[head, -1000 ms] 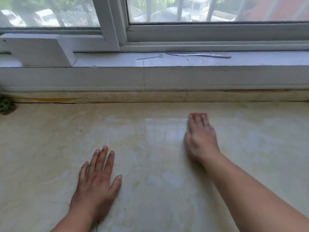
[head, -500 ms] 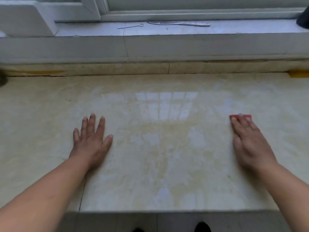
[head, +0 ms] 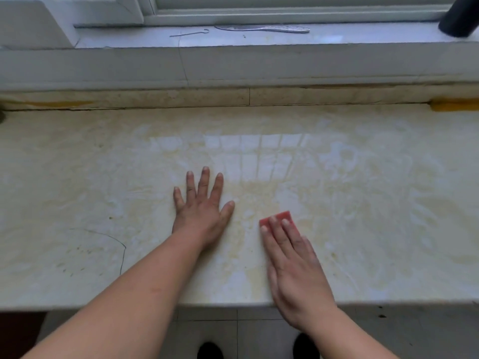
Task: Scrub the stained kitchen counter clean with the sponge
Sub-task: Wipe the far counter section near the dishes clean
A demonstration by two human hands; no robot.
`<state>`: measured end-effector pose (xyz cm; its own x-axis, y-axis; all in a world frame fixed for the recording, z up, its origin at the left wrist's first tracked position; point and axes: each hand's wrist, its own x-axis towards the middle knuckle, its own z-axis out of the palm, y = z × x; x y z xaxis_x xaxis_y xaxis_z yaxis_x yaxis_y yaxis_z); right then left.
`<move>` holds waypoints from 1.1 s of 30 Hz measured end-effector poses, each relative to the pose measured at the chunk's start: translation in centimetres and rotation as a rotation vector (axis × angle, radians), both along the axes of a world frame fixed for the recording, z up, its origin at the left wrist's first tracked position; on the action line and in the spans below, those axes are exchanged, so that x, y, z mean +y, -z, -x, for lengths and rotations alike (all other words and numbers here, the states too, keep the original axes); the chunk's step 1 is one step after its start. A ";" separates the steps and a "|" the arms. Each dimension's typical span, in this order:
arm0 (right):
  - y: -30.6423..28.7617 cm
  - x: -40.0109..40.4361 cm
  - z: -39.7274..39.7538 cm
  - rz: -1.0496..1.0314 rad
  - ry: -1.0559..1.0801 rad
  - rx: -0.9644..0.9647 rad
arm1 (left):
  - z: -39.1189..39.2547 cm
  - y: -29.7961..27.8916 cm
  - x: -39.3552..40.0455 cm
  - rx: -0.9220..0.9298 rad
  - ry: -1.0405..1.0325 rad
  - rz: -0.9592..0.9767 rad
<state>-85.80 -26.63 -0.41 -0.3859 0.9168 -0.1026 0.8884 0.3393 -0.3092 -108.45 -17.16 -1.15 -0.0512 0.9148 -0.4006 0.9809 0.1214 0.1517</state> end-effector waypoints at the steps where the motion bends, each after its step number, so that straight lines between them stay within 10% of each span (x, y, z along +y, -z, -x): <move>1: 0.1 0.3 -1.0 -0.004 -0.008 -0.003 | 0.2 -0.1 -0.1 -0.003 0.009 -0.007; 13: 0.4 7.4 -8.7 0.065 0.549 -0.127 | 17.9 0.6 -6.7 0.127 -0.193 -0.037; 24: -0.2 7.7 19.0 0.116 -0.143 -0.030 | 20.9 1.2 -8.8 0.074 -0.247 -0.120; 33: 0.7 -2.0 15.1 0.076 -0.399 0.026 | 20.8 1.1 -8.9 0.064 -0.245 -0.132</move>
